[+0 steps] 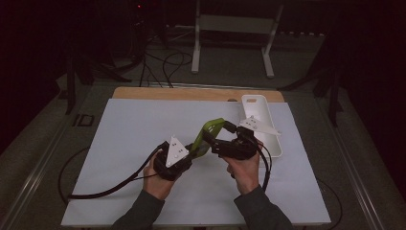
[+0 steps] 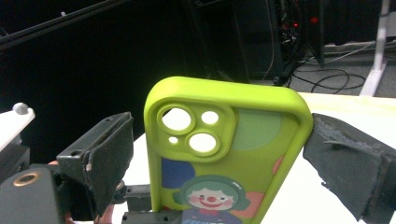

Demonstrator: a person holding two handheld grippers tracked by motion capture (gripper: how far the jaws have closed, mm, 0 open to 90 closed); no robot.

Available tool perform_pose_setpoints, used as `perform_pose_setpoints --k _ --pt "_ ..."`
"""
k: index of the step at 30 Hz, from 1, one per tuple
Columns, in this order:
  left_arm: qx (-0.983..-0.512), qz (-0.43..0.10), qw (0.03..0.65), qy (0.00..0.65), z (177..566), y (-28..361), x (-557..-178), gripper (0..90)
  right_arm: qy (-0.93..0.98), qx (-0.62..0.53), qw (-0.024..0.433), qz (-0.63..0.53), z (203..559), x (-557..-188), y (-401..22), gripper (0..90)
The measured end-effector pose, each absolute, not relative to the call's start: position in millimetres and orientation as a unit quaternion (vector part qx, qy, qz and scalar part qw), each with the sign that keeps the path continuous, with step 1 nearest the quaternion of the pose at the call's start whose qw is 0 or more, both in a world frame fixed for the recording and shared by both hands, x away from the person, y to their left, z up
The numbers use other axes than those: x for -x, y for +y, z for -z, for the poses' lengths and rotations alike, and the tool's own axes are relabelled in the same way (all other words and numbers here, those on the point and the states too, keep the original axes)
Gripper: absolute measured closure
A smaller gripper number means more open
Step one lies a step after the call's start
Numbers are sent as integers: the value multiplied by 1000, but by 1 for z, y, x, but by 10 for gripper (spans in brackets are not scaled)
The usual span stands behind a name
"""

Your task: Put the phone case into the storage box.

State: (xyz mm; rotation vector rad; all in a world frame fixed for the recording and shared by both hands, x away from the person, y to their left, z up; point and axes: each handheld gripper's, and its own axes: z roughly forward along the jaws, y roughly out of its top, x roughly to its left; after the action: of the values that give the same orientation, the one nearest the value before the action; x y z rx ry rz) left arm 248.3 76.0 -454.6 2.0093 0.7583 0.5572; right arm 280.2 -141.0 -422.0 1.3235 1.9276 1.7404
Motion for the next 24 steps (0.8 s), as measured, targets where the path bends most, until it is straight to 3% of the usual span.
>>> perform_pose_setpoints --k 24 --pt "-812 -212 445 312 455 75 -249 781 651 -472 138 -578 425 -286 -129 138"
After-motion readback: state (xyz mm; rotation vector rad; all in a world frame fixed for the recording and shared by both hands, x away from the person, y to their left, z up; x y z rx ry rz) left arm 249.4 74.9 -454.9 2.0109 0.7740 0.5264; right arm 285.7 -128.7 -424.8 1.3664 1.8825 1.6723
